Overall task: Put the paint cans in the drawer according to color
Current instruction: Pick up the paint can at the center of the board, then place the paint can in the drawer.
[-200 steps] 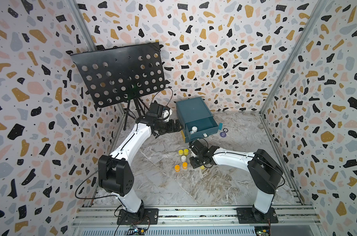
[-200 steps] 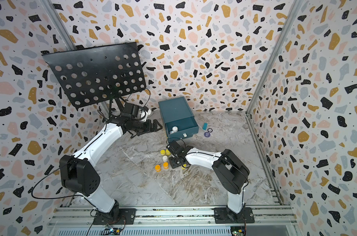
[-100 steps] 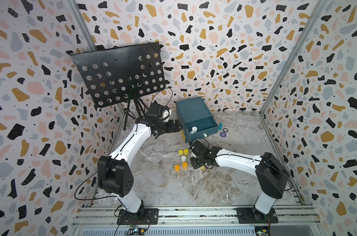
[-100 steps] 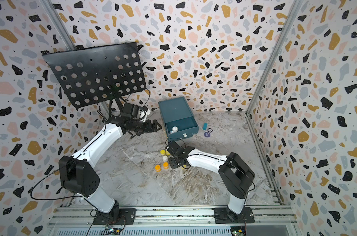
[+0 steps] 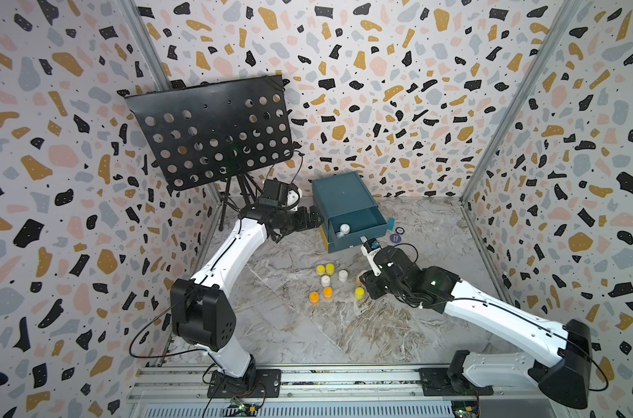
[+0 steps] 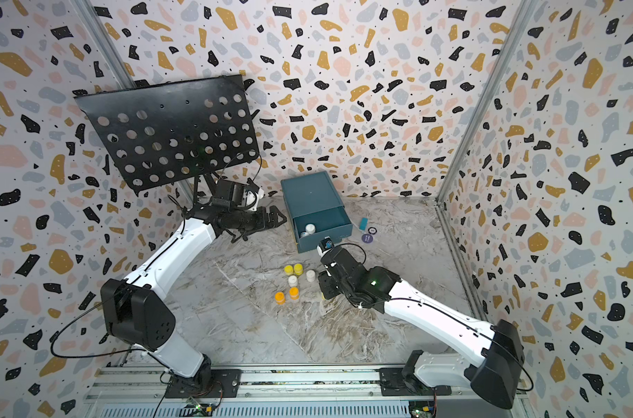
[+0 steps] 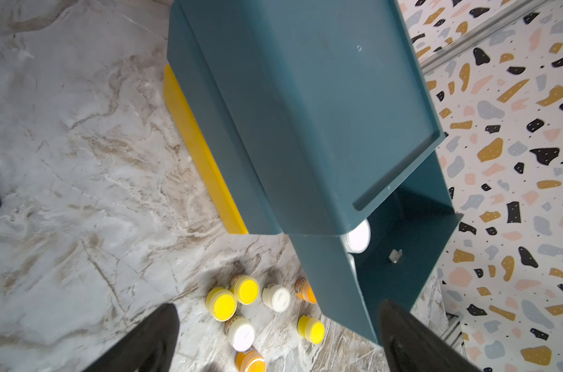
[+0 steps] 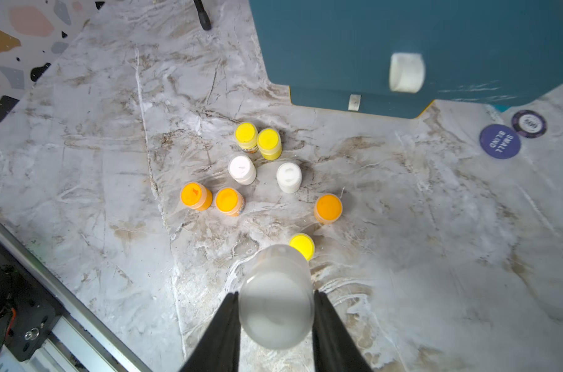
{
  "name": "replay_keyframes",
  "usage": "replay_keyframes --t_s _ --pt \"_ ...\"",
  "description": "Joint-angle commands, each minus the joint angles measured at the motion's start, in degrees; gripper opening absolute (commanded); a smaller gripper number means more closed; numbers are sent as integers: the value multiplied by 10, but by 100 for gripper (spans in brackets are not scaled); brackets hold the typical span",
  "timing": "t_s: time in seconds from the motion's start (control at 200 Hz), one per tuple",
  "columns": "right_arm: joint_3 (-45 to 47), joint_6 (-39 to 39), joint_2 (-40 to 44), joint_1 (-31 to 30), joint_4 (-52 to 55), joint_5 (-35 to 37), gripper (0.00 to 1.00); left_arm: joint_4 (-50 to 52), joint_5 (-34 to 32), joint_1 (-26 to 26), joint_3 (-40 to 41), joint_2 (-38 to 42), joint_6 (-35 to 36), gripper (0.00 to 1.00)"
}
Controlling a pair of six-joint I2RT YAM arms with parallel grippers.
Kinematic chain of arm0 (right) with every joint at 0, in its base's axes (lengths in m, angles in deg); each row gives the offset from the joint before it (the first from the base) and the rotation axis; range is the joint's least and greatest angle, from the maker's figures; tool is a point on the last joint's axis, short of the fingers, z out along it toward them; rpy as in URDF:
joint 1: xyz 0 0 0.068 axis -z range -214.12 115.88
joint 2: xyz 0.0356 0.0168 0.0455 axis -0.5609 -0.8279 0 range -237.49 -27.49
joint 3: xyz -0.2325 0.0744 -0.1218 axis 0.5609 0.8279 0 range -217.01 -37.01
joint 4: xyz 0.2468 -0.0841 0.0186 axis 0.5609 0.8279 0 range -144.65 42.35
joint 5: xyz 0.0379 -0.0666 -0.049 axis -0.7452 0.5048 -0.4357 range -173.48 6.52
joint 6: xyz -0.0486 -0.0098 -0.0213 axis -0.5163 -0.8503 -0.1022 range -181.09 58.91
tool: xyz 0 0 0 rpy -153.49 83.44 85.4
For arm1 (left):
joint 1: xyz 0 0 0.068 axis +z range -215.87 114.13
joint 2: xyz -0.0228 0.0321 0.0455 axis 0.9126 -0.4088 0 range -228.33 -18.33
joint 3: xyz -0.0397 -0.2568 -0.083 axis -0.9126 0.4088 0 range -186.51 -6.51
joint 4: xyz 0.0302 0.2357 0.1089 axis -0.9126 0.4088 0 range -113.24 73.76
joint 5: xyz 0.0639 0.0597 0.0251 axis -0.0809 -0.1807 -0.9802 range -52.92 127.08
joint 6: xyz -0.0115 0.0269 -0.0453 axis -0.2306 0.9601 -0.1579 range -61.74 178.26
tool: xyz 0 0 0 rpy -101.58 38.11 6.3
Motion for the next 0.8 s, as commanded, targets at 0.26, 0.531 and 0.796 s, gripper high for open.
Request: replay_keyframes --t_s 0.26,0.531,0.796 --pt "-149 -26 -7 90 98 -31 17 39 10 -18 -168 -114 -20 100" --pt "-289 -63 -108 164 125 -97 17 106 -22 -28 -246 -181 8 100" --pt "-451 -104 -228 182 178 -108 17 115 -48 -28 -234 -208 32 100"
